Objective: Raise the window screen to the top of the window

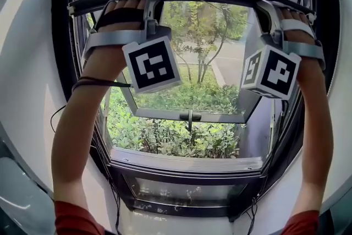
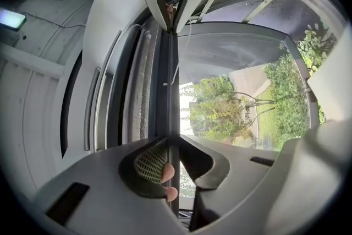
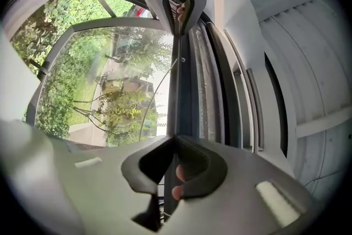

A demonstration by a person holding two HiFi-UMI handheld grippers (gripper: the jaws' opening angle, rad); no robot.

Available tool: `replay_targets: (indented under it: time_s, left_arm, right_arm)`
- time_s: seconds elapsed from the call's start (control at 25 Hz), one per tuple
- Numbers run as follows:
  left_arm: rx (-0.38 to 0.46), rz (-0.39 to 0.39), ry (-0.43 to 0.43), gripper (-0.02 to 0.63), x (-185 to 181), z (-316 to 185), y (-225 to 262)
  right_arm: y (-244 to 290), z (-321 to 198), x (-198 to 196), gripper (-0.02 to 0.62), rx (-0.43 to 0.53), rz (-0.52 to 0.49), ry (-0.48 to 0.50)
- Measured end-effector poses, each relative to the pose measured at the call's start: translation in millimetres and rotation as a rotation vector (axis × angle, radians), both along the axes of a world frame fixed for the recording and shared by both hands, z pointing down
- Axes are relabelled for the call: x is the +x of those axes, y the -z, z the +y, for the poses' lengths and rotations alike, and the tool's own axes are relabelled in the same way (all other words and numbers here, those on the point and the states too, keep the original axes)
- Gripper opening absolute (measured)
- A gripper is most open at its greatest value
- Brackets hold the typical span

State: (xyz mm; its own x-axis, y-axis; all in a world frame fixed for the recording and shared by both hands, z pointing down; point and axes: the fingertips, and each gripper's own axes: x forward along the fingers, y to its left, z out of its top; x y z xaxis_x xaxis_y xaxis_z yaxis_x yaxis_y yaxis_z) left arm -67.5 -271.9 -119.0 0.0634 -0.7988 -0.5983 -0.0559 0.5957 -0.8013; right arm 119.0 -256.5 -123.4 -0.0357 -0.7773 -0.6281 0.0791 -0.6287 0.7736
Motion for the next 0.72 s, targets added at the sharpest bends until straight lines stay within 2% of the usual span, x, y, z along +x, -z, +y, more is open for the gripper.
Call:
replay_targets:
  time_s: [0.72]
  left_arm:
    - [0.054, 0.013, -0.004, 0.071, 3.3, -2.4, 70.0]
  right_arm:
    - [73.1, -2.9, 1.4, 0.034, 0.046, -0.005, -0.031]
